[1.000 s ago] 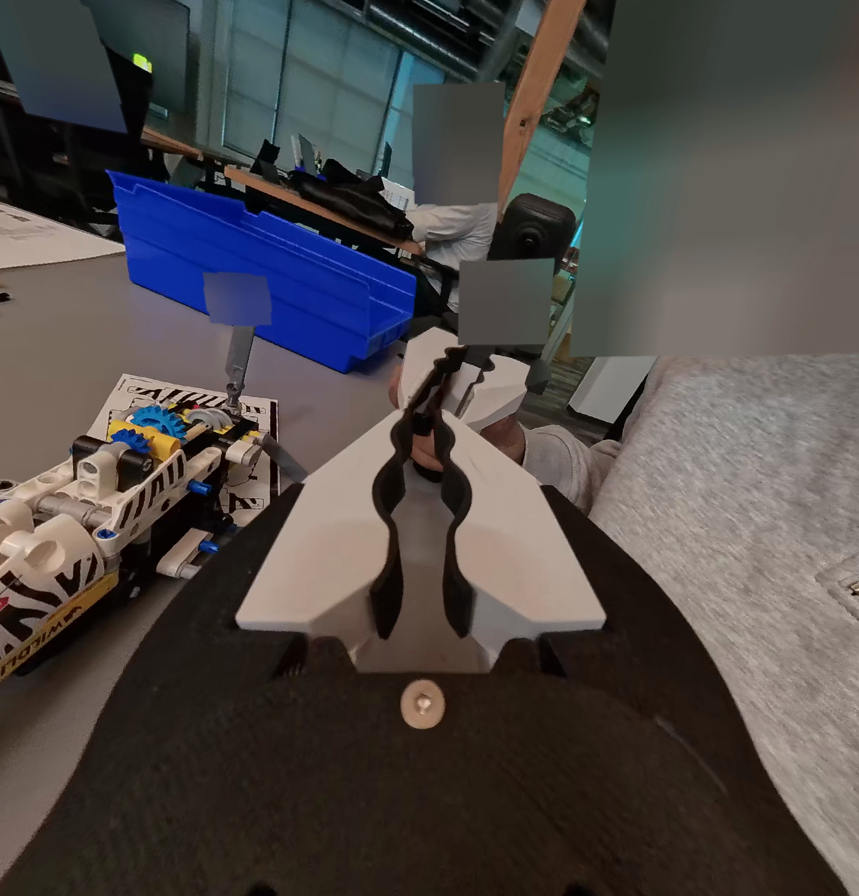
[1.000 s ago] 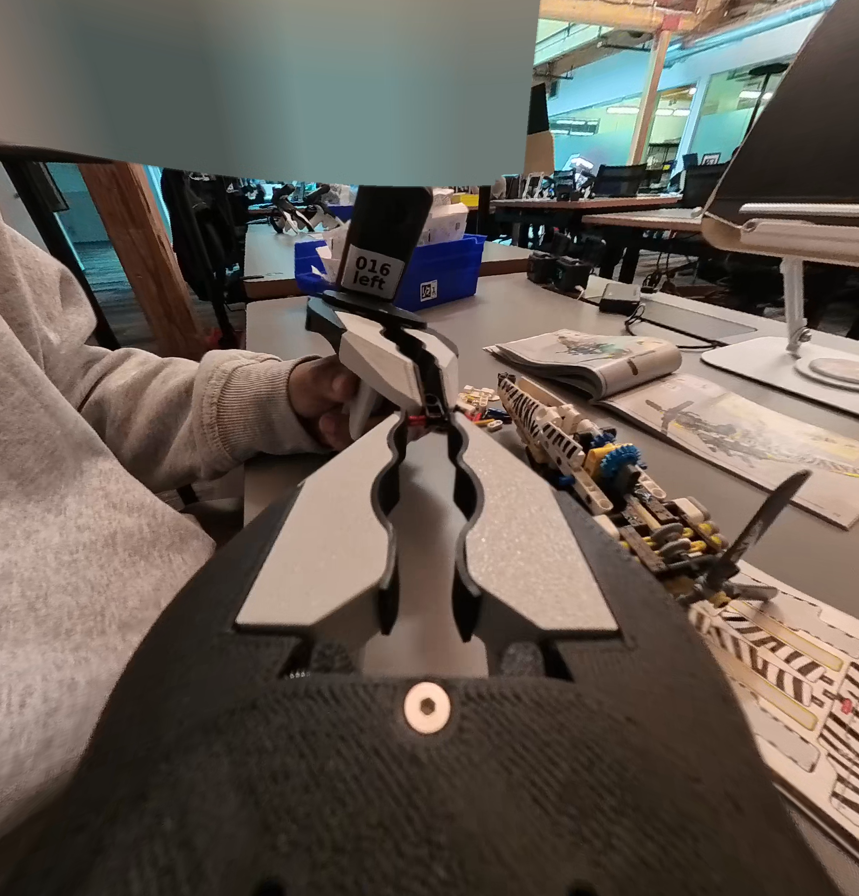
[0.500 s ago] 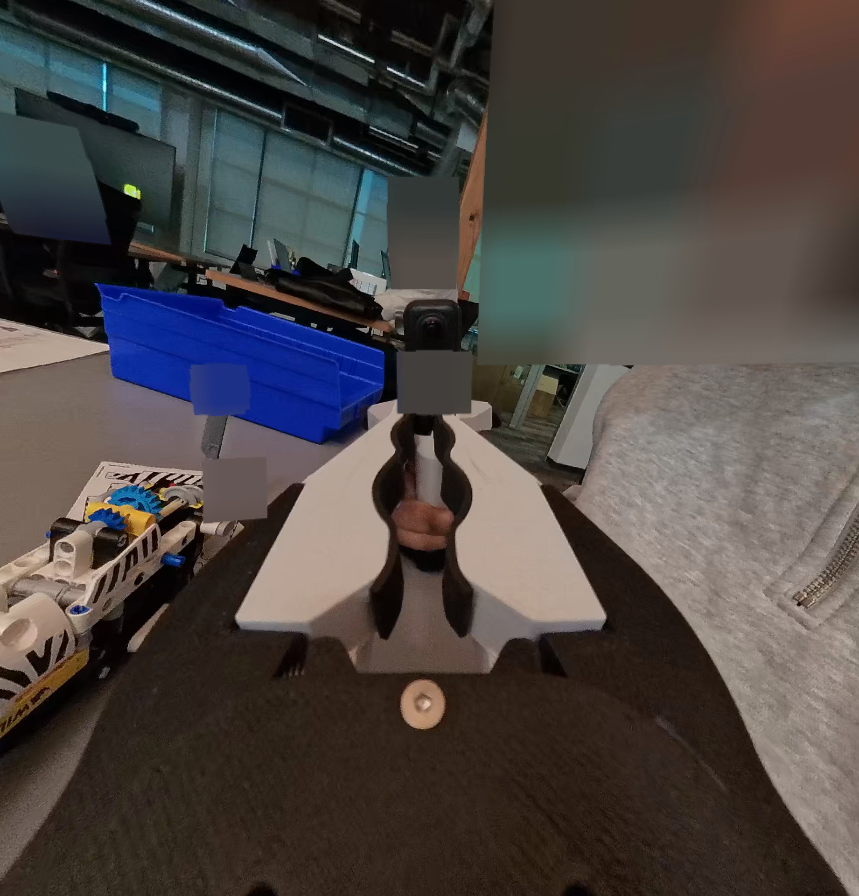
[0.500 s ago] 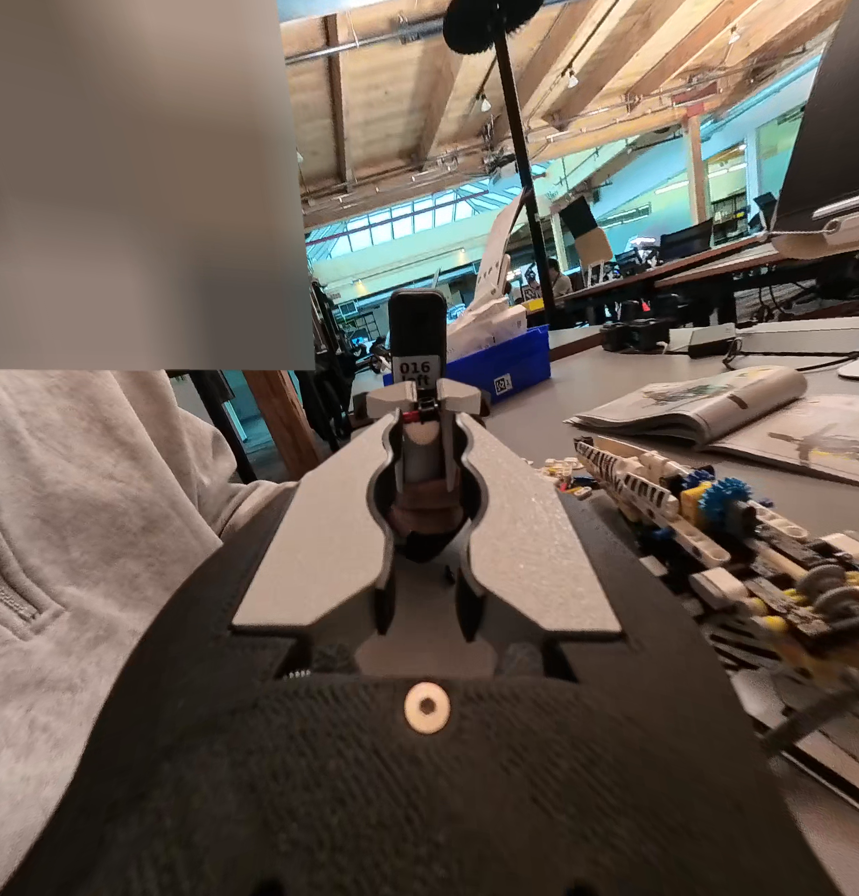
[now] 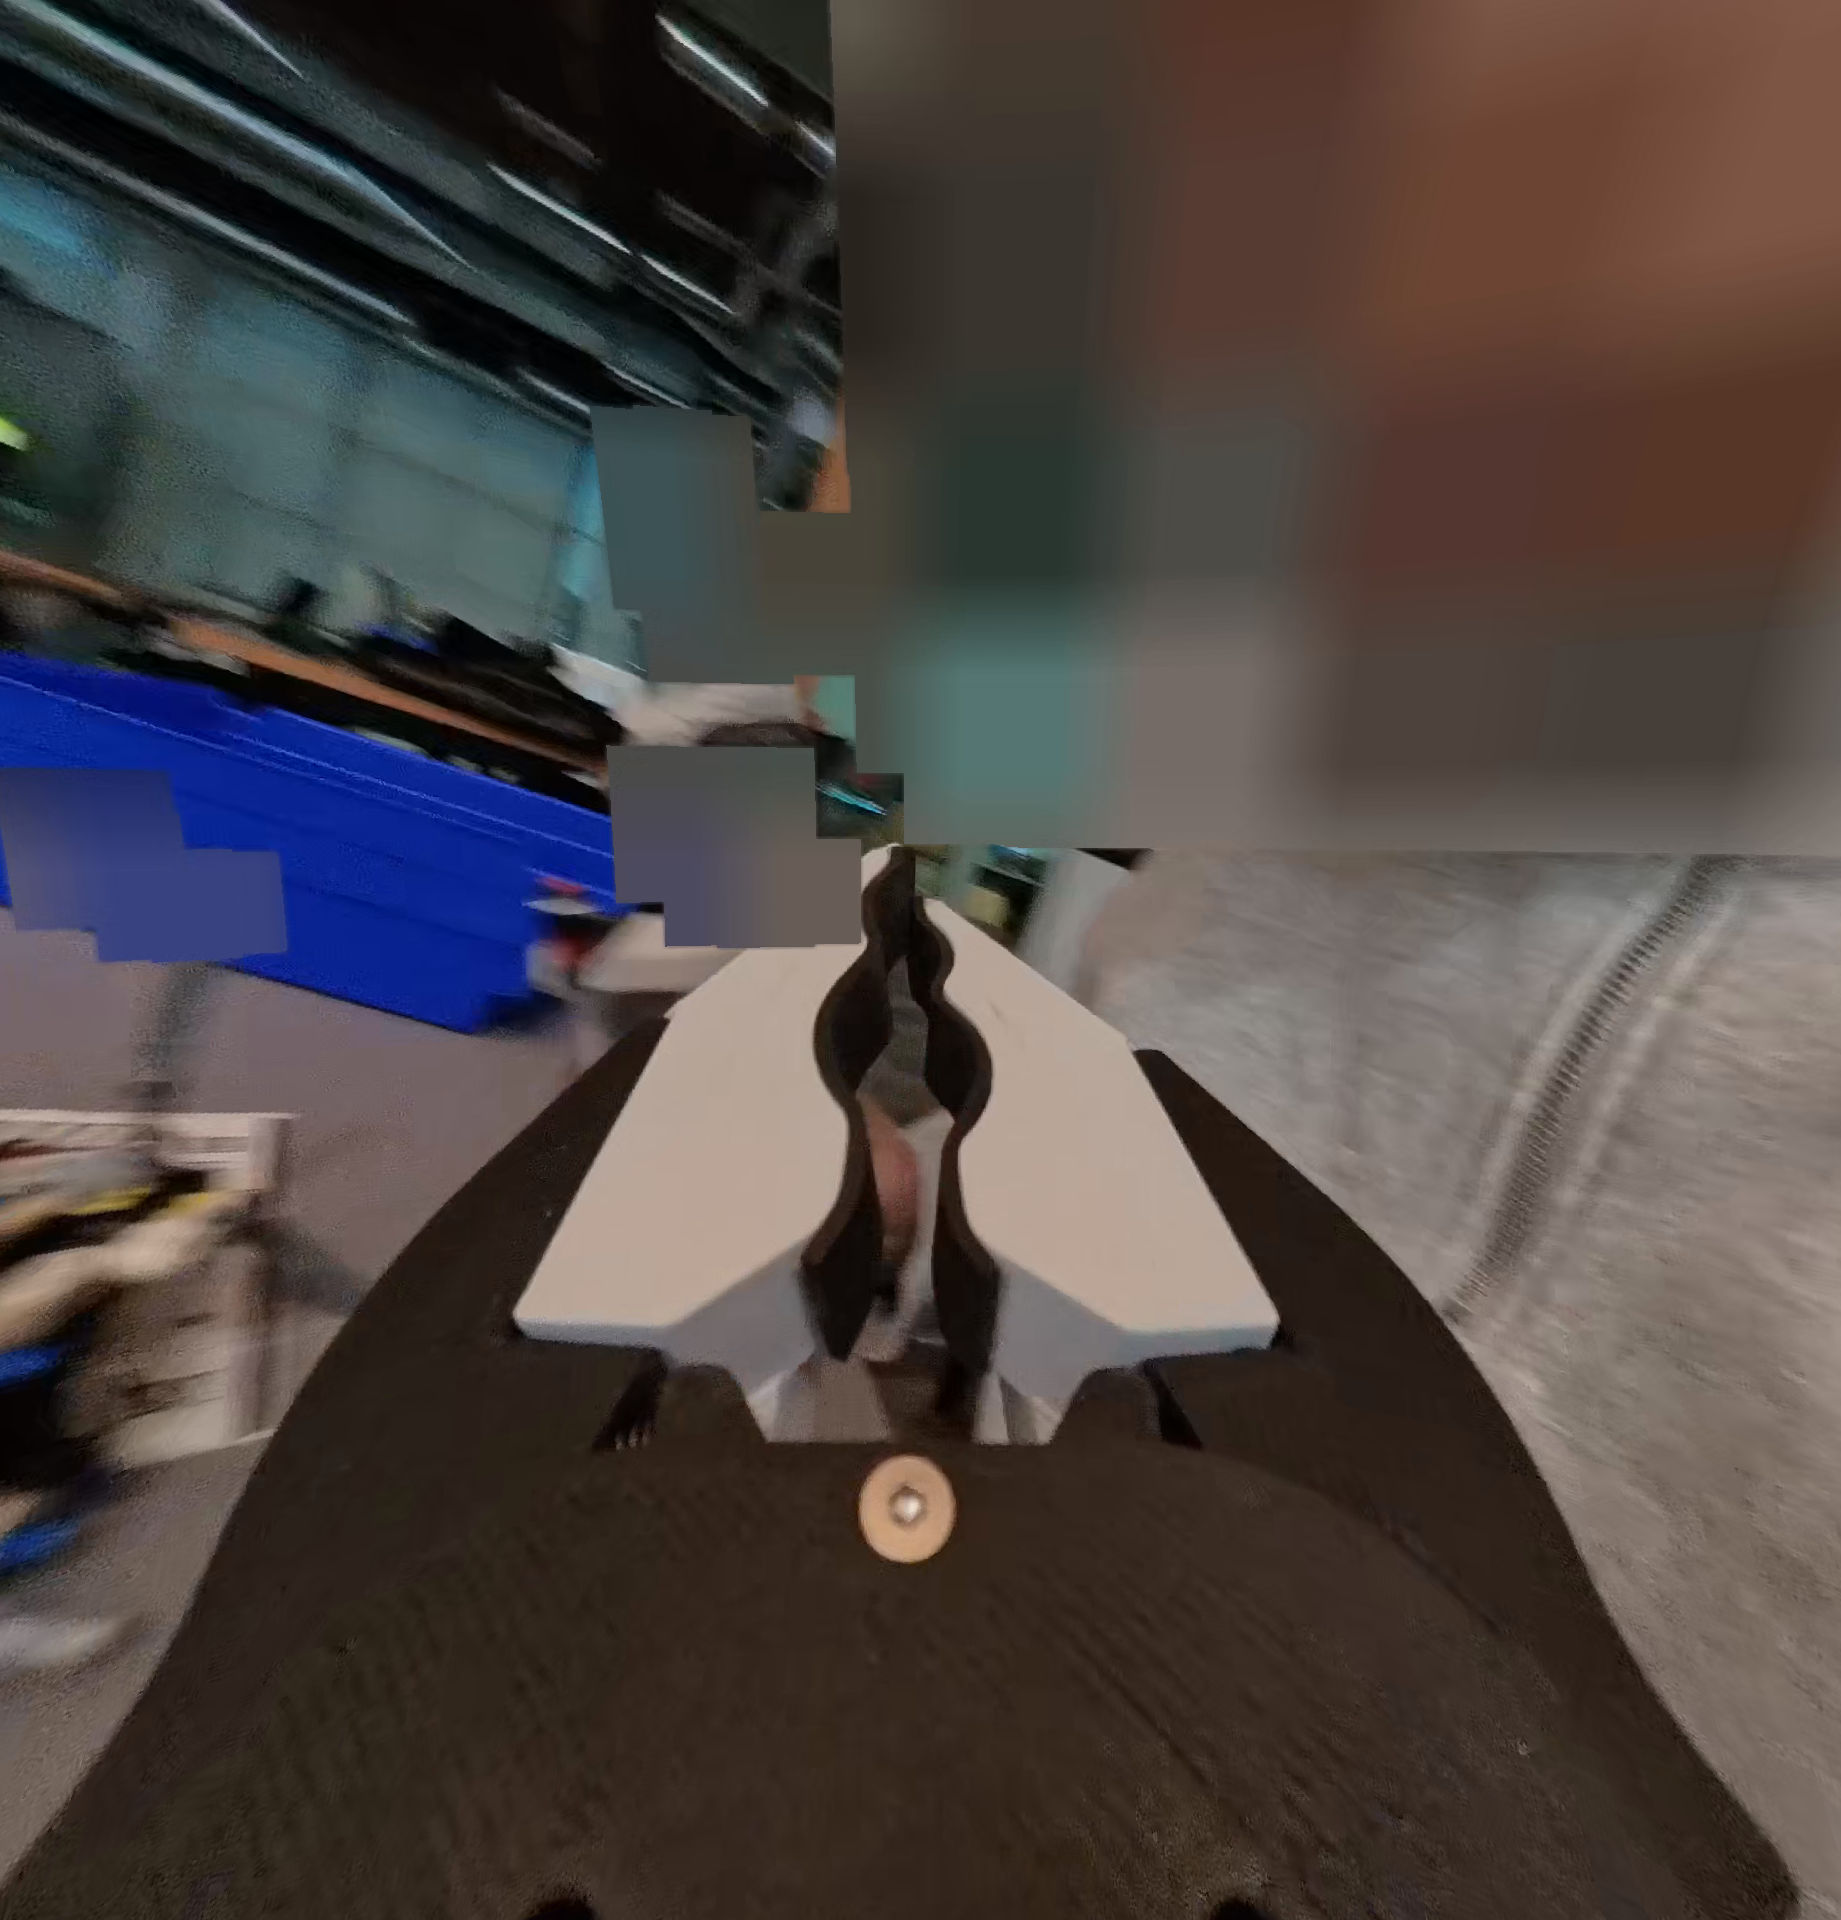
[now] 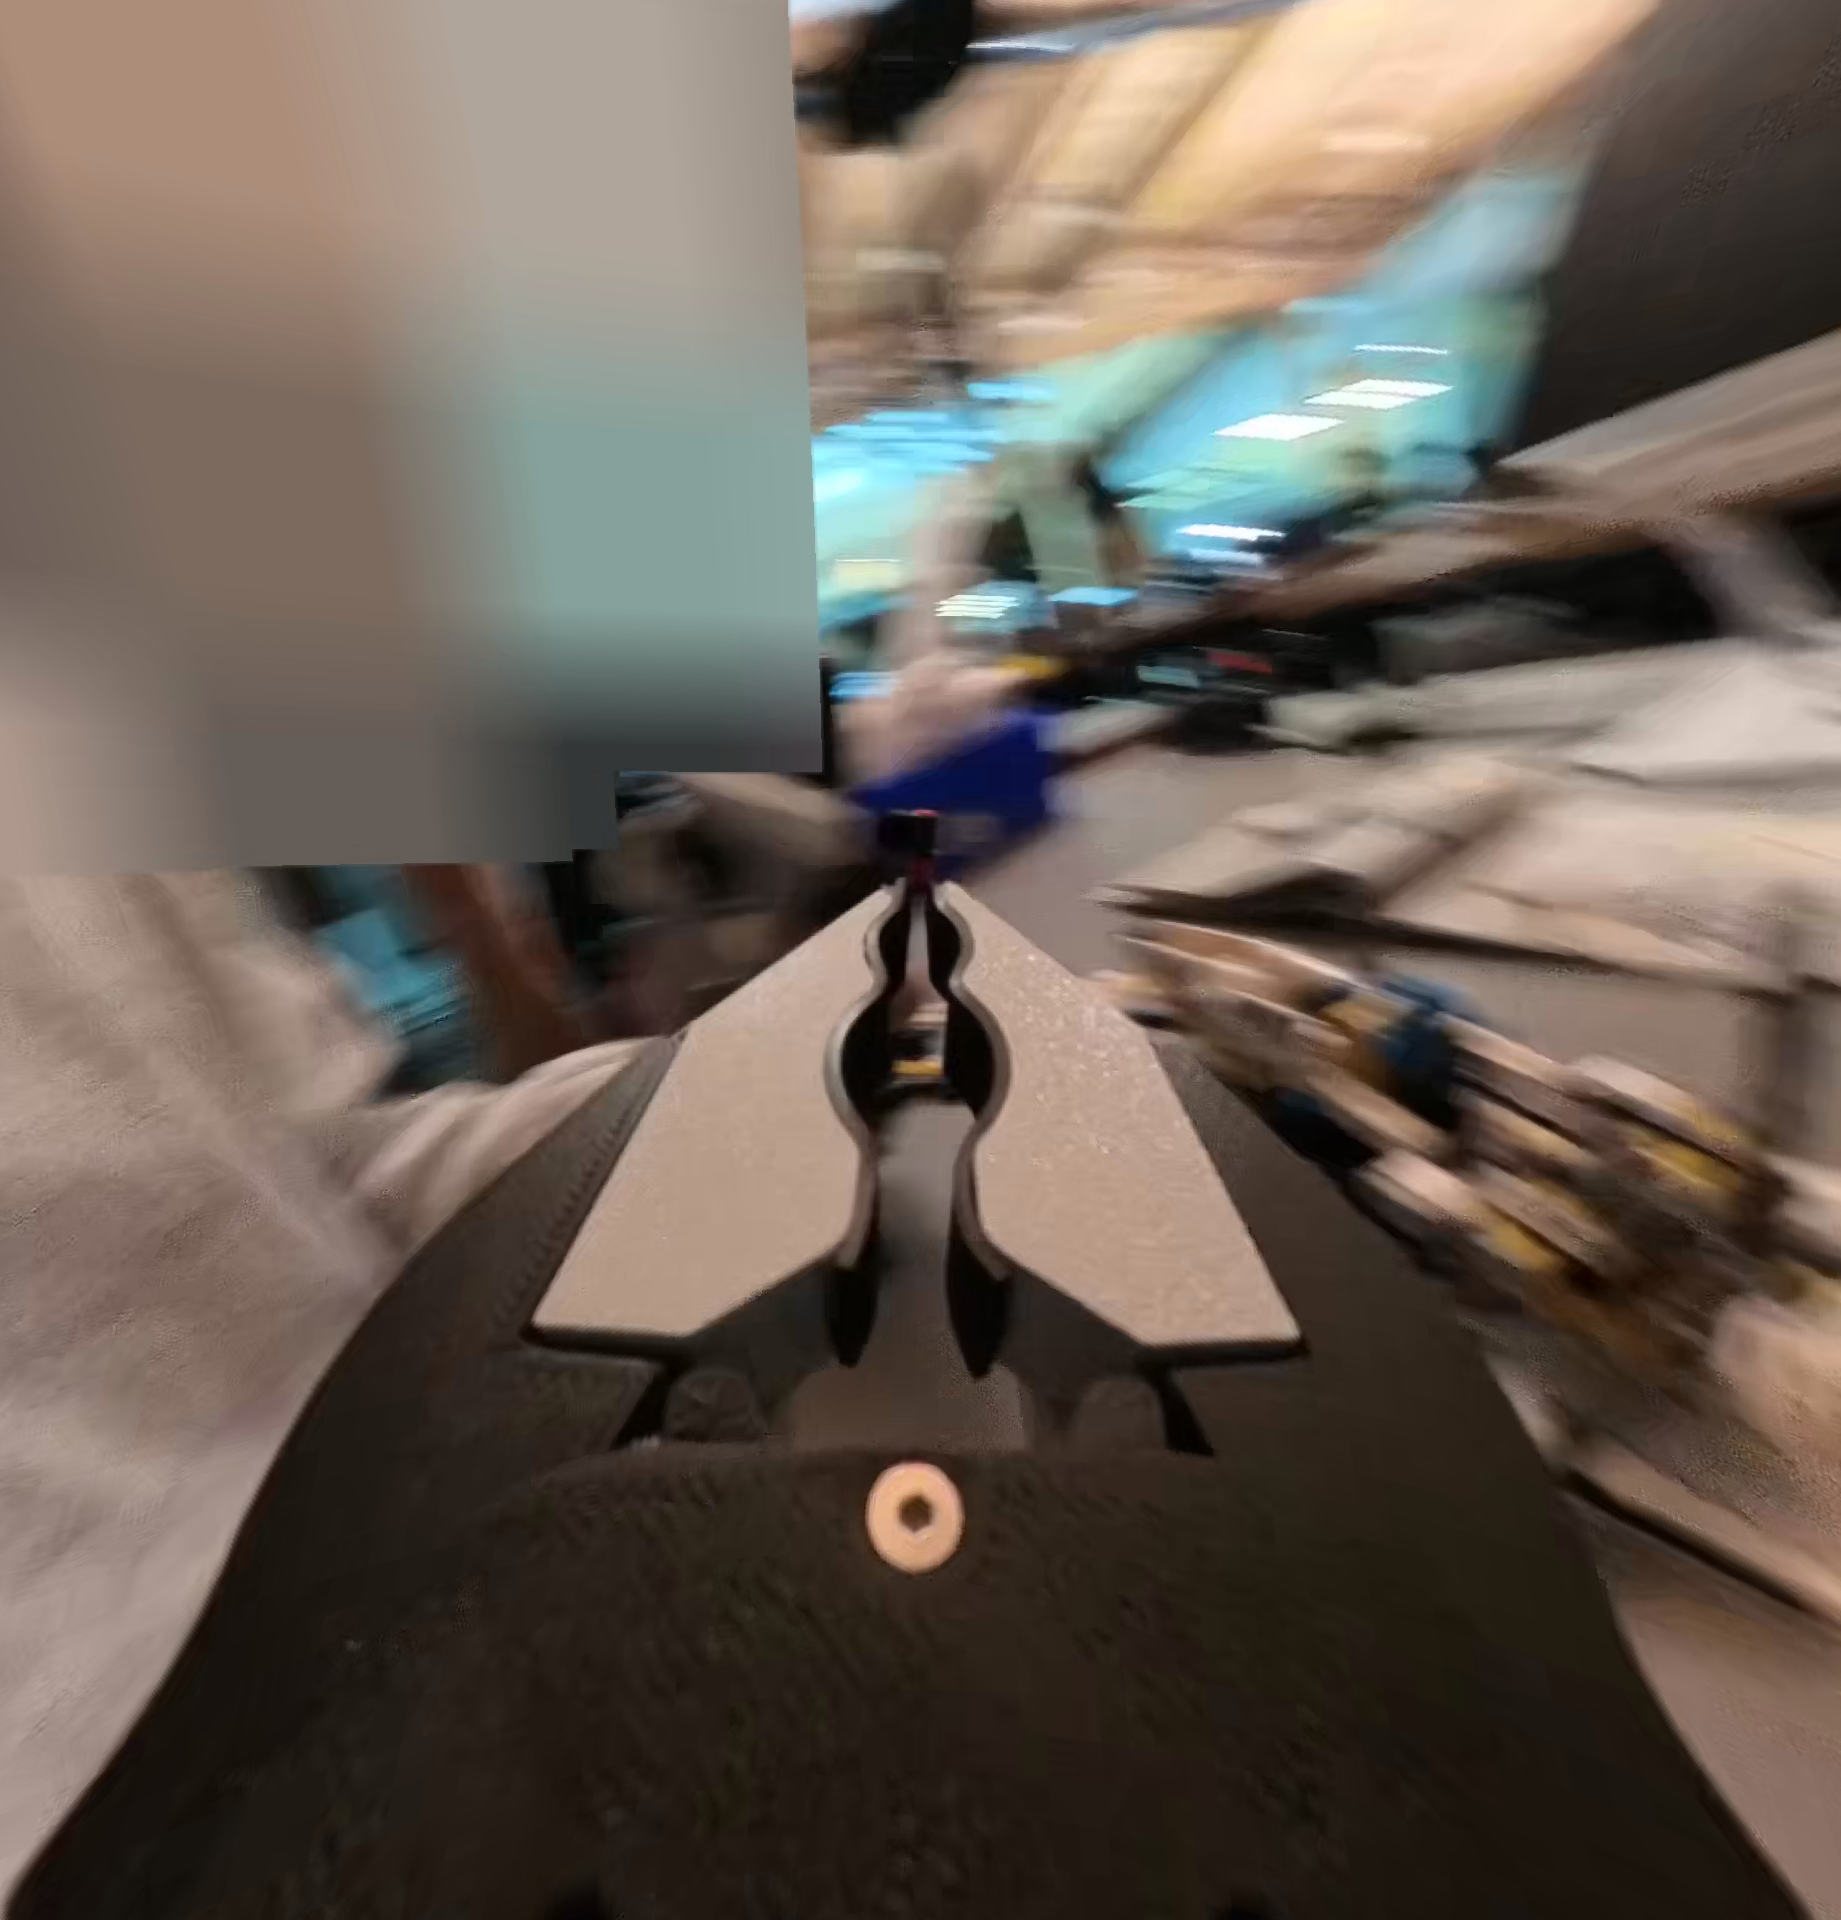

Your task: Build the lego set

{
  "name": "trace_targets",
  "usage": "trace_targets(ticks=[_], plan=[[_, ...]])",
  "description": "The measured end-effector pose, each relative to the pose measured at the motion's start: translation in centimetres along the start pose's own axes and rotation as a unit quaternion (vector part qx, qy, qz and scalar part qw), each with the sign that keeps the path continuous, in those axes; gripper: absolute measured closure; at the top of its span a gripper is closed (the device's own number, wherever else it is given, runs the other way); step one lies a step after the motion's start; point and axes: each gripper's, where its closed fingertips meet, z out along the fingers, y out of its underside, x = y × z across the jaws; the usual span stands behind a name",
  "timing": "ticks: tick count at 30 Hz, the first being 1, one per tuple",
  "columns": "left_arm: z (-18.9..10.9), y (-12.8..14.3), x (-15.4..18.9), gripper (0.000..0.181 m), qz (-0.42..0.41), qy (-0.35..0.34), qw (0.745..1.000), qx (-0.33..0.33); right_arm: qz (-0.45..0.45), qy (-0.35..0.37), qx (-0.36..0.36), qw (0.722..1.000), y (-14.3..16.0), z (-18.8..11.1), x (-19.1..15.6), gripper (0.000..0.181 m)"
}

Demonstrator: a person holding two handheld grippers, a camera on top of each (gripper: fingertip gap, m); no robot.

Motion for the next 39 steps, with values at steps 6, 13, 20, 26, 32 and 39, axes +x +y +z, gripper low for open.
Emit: trace_targets(ticks=[6,13,20,26,32,39], plan=[[2.4,3.4,-0.2,0.181,0.019,-0.031,0.997,-0.066,-0.106,0.026,-0.020,0.994,0.4,0.2,-0.9,0.181],[-1.6,-0.6,-3.0,0.177,0.124,-0.153,0.980,0.002,0.057,-0.049,0.003,0.997,-0.2,-0.4,-0.3,0.181],[-2.4,2.4,-5.4,0.154,0.256,-0.256,0.921,-0.141,0.215,-0.119,-0.059,0.967,1.9,0.2,-0.8,0.181],[-2.9,2.5,-5.6,0.161,0.380,-0.301,0.856,-0.180,0.256,-0.122,-0.067,0.957,2.3,0.2,-0.3,0.181],[-3.2,2.6,-5.3,0.167,0.340,-0.277,0.882,-0.174,0.275,-0.142,-0.070,0.948,2.3,0.1,-0.6,0.181],[-3.5,1.8,-4.8,0.177,0.270,-0.249,0.921,-0.130,0.248,-0.137,-0.057,0.957,1.8,0.0,-0.6,0.181]])
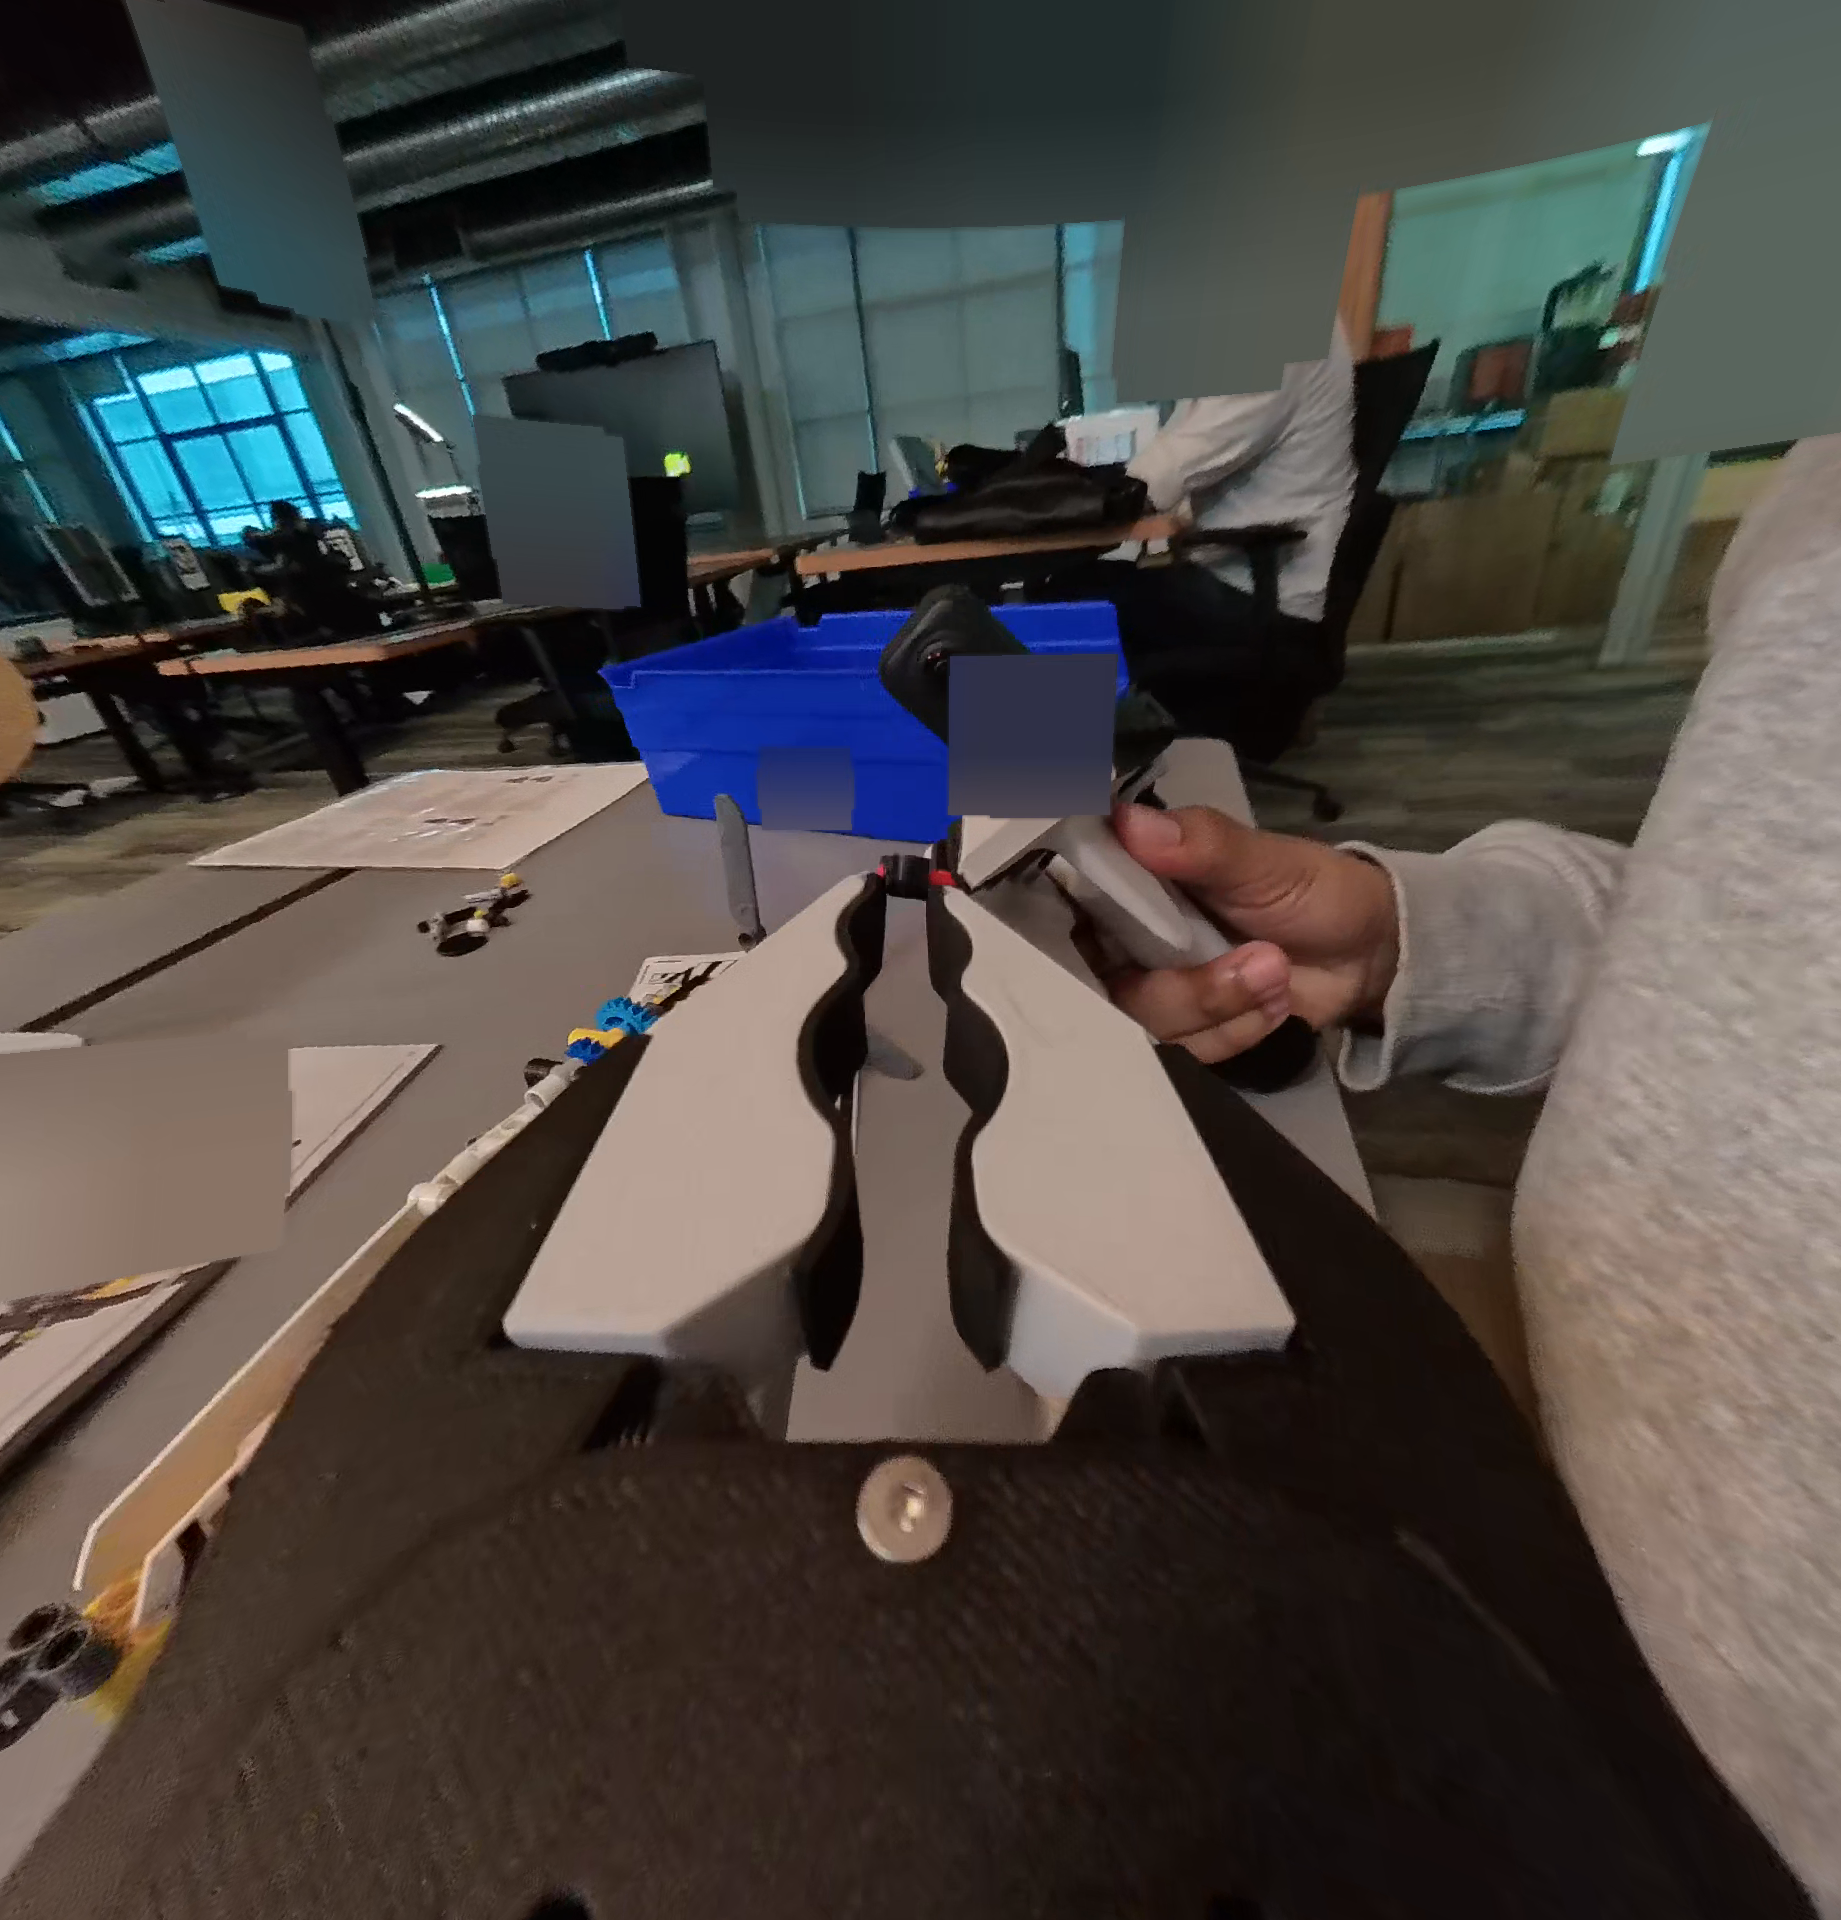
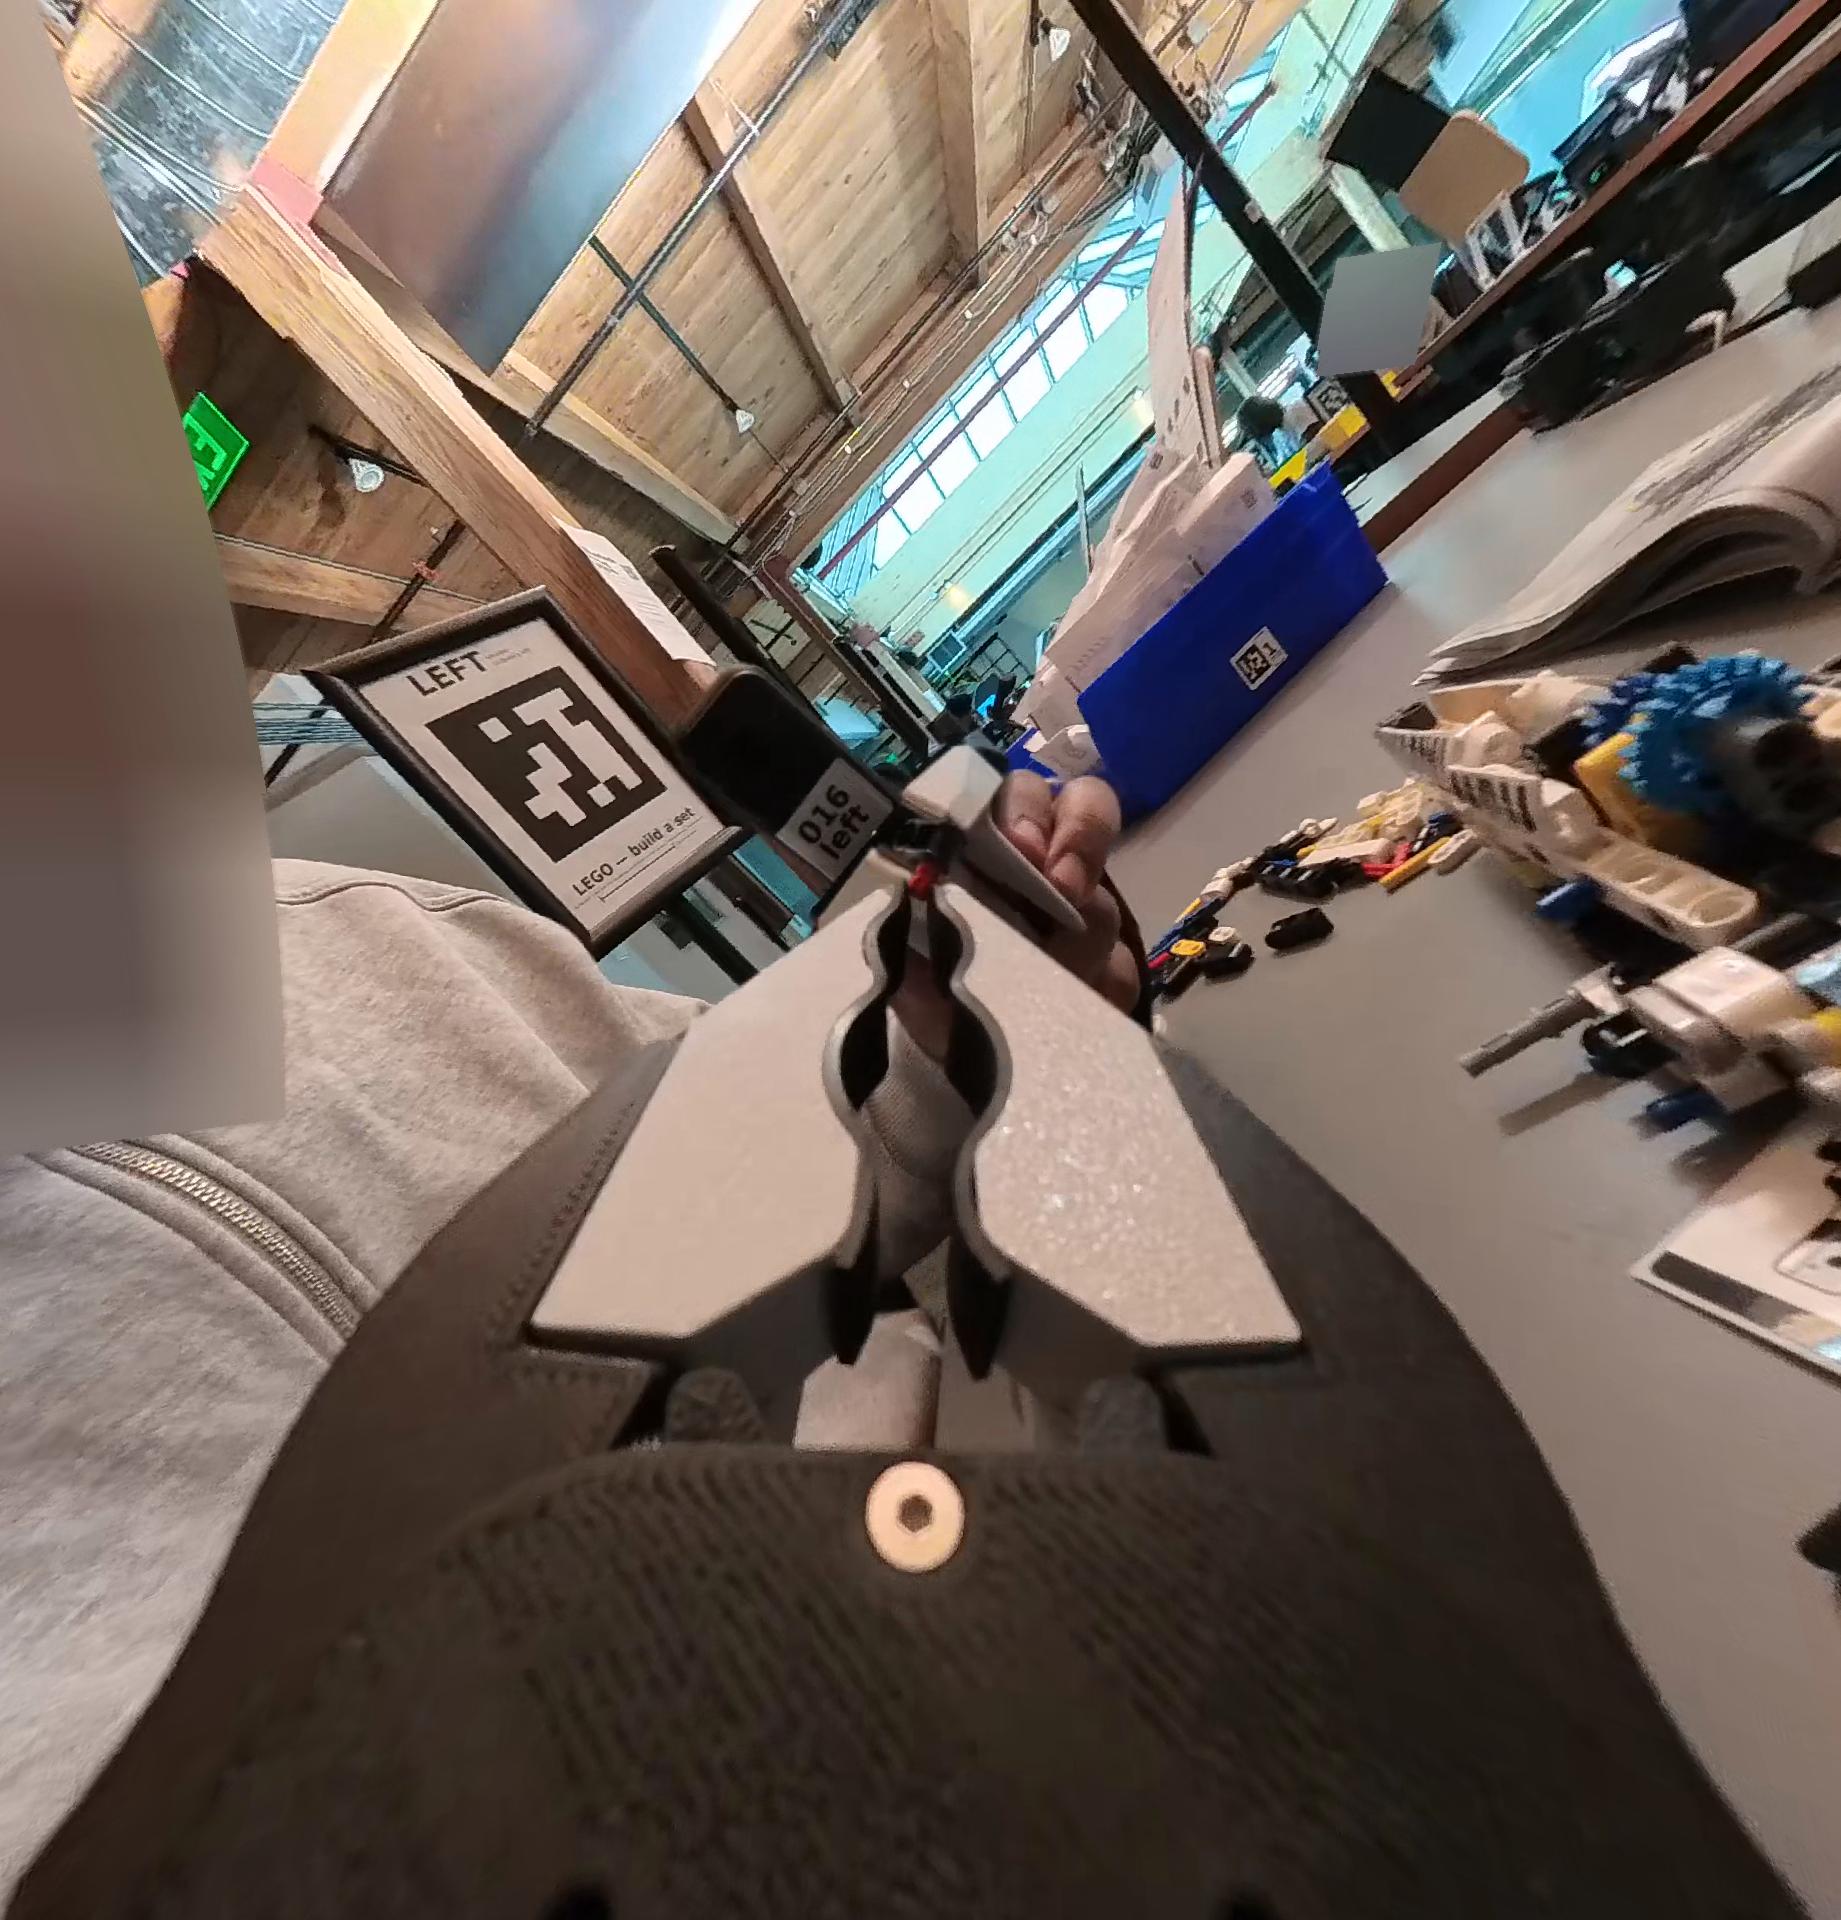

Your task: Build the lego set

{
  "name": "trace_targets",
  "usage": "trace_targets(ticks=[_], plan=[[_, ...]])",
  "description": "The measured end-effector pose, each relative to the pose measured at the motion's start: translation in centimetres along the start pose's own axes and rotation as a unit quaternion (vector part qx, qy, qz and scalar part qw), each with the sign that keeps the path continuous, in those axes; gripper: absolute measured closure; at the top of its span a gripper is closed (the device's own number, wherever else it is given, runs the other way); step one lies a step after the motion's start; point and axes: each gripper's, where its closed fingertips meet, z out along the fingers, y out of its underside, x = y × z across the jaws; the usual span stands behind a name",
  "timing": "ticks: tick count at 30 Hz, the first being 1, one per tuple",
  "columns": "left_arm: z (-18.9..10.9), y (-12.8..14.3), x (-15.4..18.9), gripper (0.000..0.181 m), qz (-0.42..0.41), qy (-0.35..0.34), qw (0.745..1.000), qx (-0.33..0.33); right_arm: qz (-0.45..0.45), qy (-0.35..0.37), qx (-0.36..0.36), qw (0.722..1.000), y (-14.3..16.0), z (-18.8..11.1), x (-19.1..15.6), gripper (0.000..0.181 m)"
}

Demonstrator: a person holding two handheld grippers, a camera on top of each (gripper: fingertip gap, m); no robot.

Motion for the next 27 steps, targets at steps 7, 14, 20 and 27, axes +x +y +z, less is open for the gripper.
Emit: trace_targets(ticks=[7,14,20,27], plan=[[-0.1,0.2,-0.4,0.178,-0.011,-0.004,1.000,-0.006,-0.008,0.018,0.003,1.000,-0.1,0.0,0.4,0.181],[-0.2,-0.6,-1.0,0.162,-0.131,0.022,0.990,0.038,-0.084,0.069,0.039,0.993,-1.4,-0.7,0.5,0.181],[-0.3,-0.9,-0.4,0.144,-0.299,0.129,0.944,0.055,-0.279,0.171,-0.002,0.945,-0.8,-0.3,0.2,0.181],[-0.3,-0.5,-0.4,0.173,-0.324,0.138,0.935,0.049,-0.410,0.233,-0.050,0.880,0.5,0.5,0.4,0.181]])
